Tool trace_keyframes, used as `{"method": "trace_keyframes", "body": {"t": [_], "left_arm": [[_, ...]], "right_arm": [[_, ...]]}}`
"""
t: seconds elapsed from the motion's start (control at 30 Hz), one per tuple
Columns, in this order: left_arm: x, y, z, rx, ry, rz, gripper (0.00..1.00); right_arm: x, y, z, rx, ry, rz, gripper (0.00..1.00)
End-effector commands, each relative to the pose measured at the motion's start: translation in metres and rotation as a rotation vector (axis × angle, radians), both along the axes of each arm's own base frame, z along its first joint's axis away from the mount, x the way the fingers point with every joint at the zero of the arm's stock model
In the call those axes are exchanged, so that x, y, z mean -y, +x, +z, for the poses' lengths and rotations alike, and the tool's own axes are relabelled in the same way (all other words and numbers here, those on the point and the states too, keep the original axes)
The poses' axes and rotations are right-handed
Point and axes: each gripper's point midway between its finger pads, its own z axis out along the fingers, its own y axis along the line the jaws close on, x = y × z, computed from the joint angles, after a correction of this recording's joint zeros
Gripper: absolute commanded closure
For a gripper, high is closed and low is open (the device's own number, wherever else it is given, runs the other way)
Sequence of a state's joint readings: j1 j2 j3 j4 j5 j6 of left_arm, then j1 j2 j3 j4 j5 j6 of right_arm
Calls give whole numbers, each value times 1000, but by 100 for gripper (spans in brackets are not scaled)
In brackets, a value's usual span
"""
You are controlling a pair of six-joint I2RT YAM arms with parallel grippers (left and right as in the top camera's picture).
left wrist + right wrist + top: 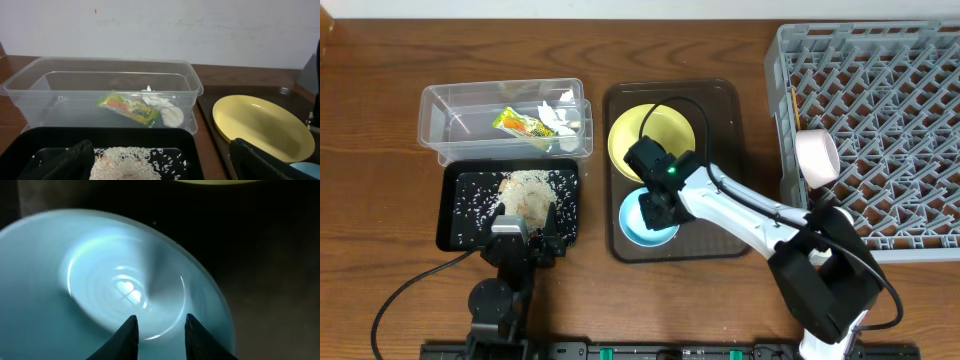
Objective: Sort waste into correct bins and load items into the dishwasher rack
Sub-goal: 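Move the right gripper to the light-blue bowl and grasp its rim, then carry the light-blue bowl right and set it in the dish rack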
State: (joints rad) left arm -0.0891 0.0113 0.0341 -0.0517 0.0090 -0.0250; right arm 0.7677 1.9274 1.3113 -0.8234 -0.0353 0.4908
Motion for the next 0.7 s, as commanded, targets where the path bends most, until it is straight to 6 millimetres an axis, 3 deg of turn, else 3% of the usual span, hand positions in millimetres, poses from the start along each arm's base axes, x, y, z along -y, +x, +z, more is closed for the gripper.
{"method": "trace_keyframes", "body": {"t": [0.0,0.17,0.3,0.4,0.43,0.67], "left_arm": [[0,0,-18,-41,10,0,11],[0,0,-18,-41,10,0,11],[0,0,-18,-41,10,0,11],[0,0,-18,-41,10,0,11],[0,0,-18,-41,10,0,11],[0,0,-18,-41,10,0,11]], "right_arm": [[-5,9,17,66,35,115,69],[-8,14,60,166,96,172,58],[4,20,78,224,74,123,52],[27,24,67,216,-21,47,55],[31,23,61,201,-34,42,60],[43,7,9,72,-92,17,68]]}}
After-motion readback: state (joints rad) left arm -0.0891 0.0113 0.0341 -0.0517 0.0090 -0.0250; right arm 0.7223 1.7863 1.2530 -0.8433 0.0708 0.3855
